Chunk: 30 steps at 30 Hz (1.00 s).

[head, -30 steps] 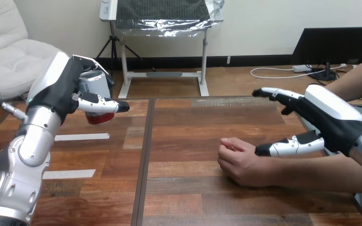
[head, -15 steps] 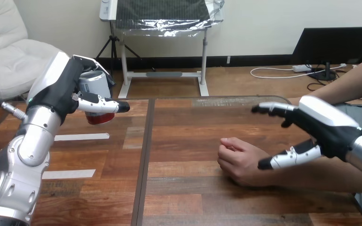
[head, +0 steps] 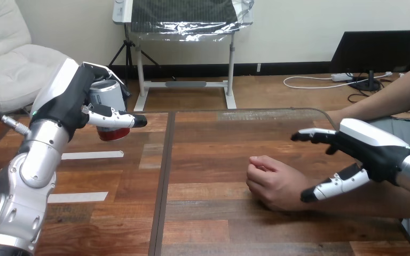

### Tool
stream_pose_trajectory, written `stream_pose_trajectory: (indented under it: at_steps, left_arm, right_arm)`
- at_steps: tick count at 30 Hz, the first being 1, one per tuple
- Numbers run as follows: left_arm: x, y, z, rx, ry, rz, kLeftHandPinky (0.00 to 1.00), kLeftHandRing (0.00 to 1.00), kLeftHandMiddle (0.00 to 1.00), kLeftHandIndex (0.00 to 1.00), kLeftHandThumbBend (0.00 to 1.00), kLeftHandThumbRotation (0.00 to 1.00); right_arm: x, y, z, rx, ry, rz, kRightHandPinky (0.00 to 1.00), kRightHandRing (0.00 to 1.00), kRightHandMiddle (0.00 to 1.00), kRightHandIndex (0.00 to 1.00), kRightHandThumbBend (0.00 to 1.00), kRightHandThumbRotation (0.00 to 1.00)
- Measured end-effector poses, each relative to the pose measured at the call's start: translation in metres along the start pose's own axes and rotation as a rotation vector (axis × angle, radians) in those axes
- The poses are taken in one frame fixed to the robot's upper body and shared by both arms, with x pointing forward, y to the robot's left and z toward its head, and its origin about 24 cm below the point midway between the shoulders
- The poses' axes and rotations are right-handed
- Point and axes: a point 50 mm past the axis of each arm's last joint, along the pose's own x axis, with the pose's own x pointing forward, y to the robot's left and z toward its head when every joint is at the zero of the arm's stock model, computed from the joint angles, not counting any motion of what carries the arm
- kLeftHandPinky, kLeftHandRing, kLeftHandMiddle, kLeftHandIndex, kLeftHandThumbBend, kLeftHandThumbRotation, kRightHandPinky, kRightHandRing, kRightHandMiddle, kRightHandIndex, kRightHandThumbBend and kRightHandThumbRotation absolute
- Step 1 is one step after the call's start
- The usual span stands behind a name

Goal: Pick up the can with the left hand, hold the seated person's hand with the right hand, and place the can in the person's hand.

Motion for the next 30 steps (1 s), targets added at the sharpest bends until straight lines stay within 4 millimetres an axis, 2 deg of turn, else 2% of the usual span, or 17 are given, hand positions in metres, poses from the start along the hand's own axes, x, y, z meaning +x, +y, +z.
stream_pose_trajectory:
  at_steps: [13,21,30]
  left_arm:
    - [0.000,0.000,0.001,0.000,-0.001,-0.002,0.31,0.34,0.40,0.41,0.78,0.00]
    - [0.000,0.001,0.002,0.000,-0.002,-0.004,0.31,0.34,0.40,0.41,0.78,0.00]
    - [0.000,0.002,0.002,-0.001,-0.004,-0.002,0.32,0.34,0.40,0.41,0.79,0.00]
  right_arm:
    - [0.002,0.006,-0.009,0.019,0.063,0.057,0.79,0.91,0.91,0.90,1.00,0.44]
    - [0.003,0.013,-0.012,0.003,0.087,0.081,0.78,0.91,0.91,0.90,1.00,0.47]
    - [0.006,0.012,-0.014,-0.015,0.114,0.084,0.80,0.92,0.92,0.91,1.00,0.45]
